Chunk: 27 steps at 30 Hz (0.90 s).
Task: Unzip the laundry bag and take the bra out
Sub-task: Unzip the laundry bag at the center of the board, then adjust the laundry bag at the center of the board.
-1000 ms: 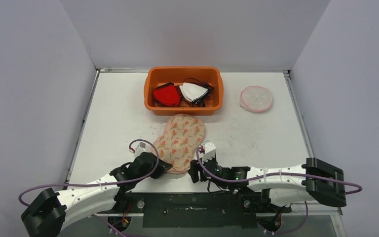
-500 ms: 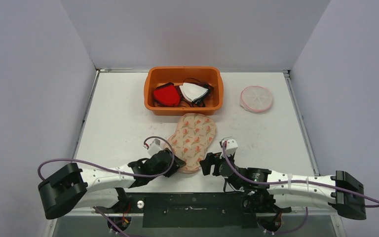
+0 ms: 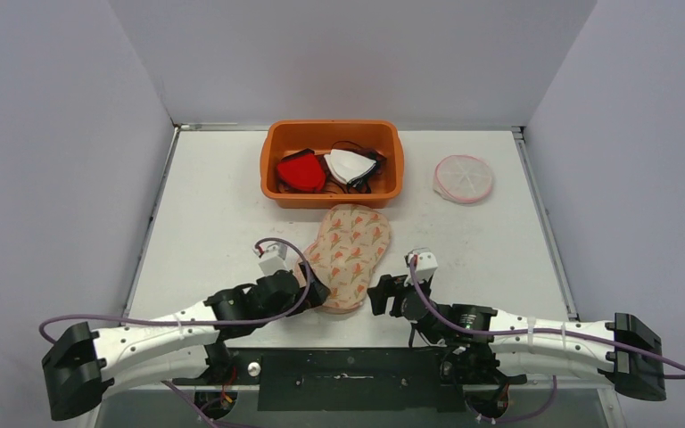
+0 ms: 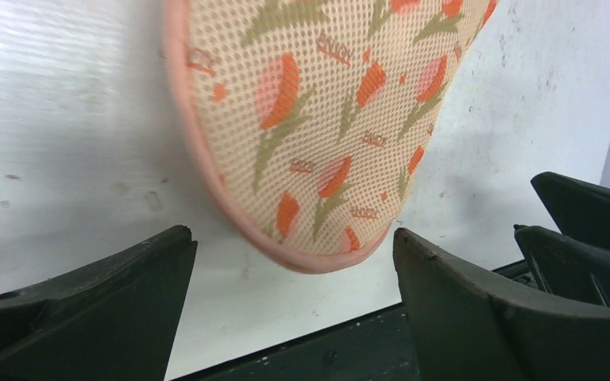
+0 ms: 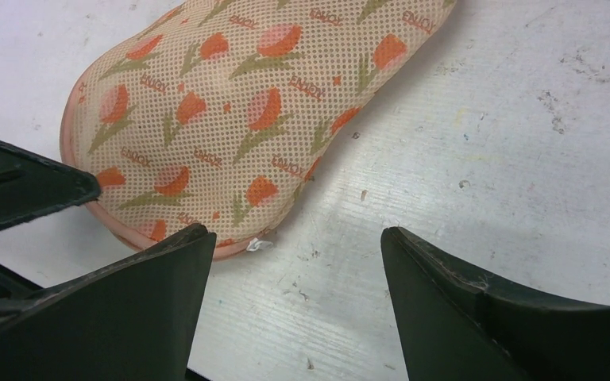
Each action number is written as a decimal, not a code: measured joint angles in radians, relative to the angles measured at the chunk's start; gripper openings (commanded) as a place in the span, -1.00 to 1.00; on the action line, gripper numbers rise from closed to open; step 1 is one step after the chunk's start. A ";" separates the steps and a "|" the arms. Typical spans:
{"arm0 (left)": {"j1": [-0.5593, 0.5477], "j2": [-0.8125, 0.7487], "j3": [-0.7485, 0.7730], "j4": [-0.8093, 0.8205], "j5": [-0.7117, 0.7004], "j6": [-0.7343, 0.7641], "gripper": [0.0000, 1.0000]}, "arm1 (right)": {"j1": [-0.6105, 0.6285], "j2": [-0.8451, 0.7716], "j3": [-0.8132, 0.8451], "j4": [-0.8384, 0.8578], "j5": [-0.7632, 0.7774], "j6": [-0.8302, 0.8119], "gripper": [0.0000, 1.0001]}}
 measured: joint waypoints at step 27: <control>0.203 -0.045 -0.178 0.392 0.244 0.402 0.73 | -0.002 -0.090 -0.050 0.075 -0.148 -0.072 0.65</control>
